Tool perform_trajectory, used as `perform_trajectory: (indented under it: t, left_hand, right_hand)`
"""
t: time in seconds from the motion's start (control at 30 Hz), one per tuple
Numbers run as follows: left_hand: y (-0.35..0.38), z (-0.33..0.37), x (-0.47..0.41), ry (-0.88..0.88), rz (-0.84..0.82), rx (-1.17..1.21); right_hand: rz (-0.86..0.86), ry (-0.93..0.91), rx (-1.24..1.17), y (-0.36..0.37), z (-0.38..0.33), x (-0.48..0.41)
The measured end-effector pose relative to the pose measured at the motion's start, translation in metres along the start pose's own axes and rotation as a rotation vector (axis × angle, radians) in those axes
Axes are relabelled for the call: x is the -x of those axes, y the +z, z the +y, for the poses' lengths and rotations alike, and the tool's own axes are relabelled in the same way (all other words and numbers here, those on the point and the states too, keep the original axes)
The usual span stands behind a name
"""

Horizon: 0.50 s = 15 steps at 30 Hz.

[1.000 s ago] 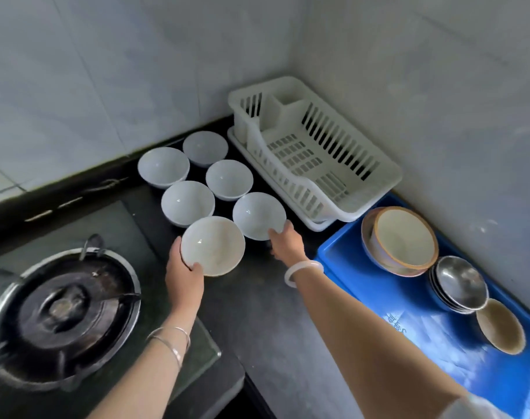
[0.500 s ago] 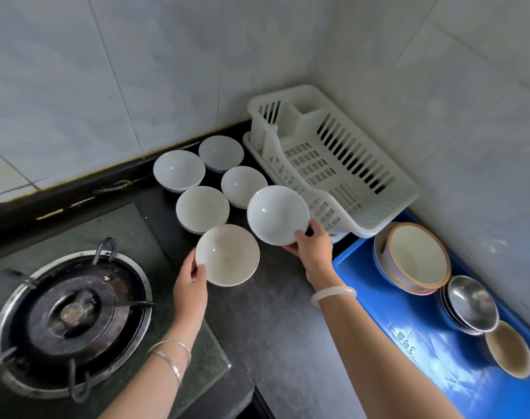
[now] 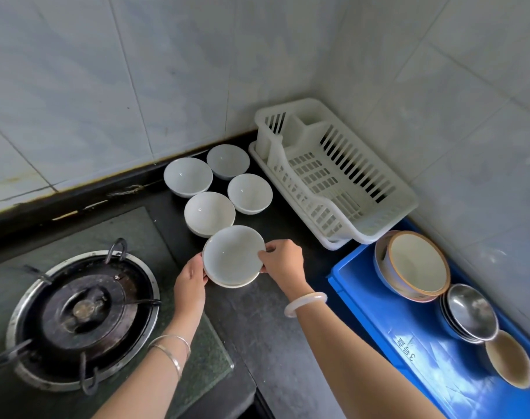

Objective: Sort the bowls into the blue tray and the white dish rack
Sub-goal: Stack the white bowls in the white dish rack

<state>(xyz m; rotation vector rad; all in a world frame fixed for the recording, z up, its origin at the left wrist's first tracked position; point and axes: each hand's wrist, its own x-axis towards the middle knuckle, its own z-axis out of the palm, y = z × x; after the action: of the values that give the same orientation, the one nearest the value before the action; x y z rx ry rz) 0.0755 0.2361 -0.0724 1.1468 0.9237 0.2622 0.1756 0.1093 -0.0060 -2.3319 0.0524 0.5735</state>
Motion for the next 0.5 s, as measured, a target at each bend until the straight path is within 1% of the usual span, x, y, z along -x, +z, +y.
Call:
perform_trajectory:
  t: [0.07,0.23,0.37,0.5]
  left_hand:
    - [-0.001,-0.002,-0.002,0.021,-0.008,-0.045]
    - [-0.004,-0.008,-0.009,0.035,-0.021,-0.189]
    - [-0.003,-0.008,-0.009,0.032,-0.018,-0.218]
    - [-0.003,-0.006,-0.01,0.032,-0.014,-0.219]
  right_hand:
    - [0.003,0.005,0.041,0.001,0.0,0.0]
    - [-0.03,0.038,0.058,0.004,0.005,-0.005]
    - [-0.066,0.039,0.071,0.006,0.01,-0.013]
    - [-0.096,0.092,0.042,0.01,0.018,-0.02]
